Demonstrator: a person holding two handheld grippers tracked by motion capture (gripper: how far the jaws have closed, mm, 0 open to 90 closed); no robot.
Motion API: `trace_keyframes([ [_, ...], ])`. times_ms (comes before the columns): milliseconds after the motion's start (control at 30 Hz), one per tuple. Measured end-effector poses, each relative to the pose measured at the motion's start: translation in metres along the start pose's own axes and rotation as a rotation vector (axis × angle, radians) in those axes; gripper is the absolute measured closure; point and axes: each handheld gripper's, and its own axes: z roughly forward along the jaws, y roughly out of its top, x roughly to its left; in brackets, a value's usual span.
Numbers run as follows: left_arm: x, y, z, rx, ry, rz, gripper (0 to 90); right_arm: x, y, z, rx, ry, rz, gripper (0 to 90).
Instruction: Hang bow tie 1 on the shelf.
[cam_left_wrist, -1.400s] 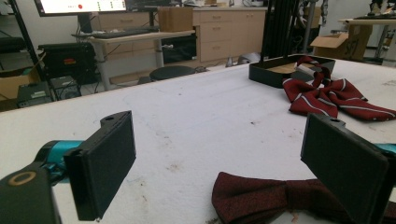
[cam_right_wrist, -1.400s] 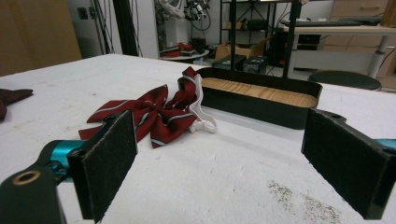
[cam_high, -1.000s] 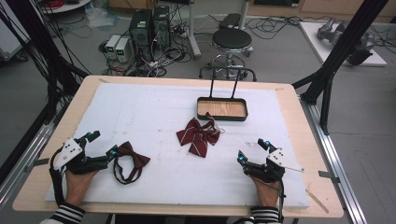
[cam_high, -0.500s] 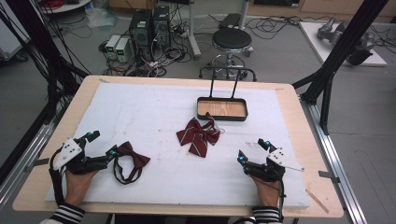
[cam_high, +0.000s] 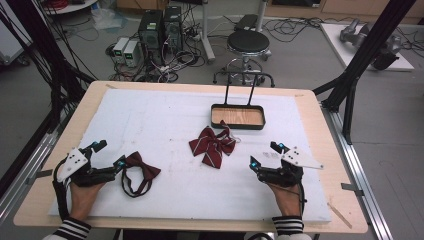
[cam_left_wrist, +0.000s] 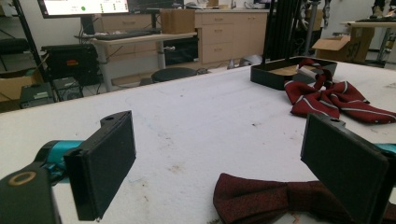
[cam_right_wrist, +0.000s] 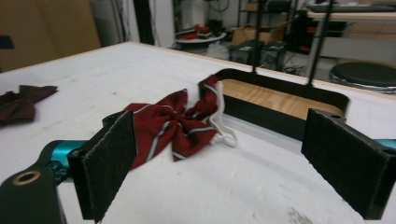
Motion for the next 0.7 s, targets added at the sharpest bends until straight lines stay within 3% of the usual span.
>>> trace_keyframes([
  [267,0.000,0.000,0.000,0.000,0.002,0.000,10.6,0.004,0.024,0.019,0.096,0.099,-0.056,9.8],
  [700,0.000,0.000,0.000,0.000,0.004,-0.002,10.6,0.005,0.055,0.051,0.210,0.174,-0.124,9.8],
])
